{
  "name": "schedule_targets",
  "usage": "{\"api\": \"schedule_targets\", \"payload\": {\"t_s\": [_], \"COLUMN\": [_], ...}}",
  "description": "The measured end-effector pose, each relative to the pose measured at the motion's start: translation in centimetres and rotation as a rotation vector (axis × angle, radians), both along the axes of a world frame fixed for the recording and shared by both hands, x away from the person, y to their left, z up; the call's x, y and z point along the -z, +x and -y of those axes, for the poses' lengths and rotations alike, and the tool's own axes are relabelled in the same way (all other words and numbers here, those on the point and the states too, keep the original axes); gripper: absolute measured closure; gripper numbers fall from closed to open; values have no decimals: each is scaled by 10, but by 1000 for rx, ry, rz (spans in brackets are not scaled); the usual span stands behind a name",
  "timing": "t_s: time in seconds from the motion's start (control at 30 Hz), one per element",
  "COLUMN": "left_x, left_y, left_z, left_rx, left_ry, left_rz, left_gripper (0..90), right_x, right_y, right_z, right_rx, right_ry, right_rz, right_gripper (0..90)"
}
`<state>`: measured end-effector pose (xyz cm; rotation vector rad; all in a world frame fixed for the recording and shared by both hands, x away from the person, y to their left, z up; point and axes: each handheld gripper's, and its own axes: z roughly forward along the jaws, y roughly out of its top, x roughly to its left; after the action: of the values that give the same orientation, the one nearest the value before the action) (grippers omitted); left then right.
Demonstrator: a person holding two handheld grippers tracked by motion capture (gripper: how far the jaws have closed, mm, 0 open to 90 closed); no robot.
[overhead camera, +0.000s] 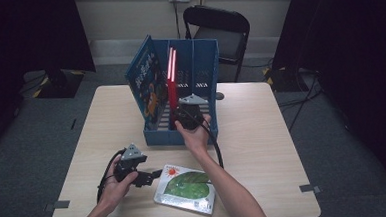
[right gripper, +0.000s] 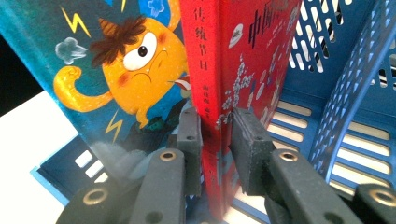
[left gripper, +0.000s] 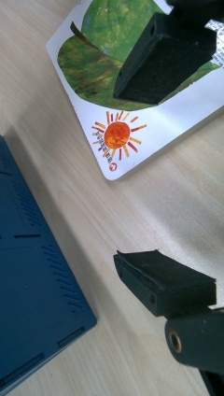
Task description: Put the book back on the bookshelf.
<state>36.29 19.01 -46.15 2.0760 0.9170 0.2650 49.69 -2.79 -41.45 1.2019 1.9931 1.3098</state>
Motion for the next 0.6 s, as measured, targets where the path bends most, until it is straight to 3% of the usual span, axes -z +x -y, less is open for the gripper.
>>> {"api": "schedule_targets", "payload": {"t_s": [0.23, 0.33, 0.6], "left_x": [0, -1, 0], "left_y": [0, 0, 0], "left_z": [0, 0, 0], "left_rx": [1, -4, 0], "left_ry": [-1, -10, -8], "left_rz": [0, 20, 5], "left_gripper": [174, 179, 180], "right_x": [-2, -1, -2], "right_y": [7, 9, 7], "right_z": [0, 1, 3], "right_rx": [-14, -30, -40], "right_ry": [-8, -12, -18], "right_rz": [-9, -6, -17], "right_gripper": [741, 739, 736]}}
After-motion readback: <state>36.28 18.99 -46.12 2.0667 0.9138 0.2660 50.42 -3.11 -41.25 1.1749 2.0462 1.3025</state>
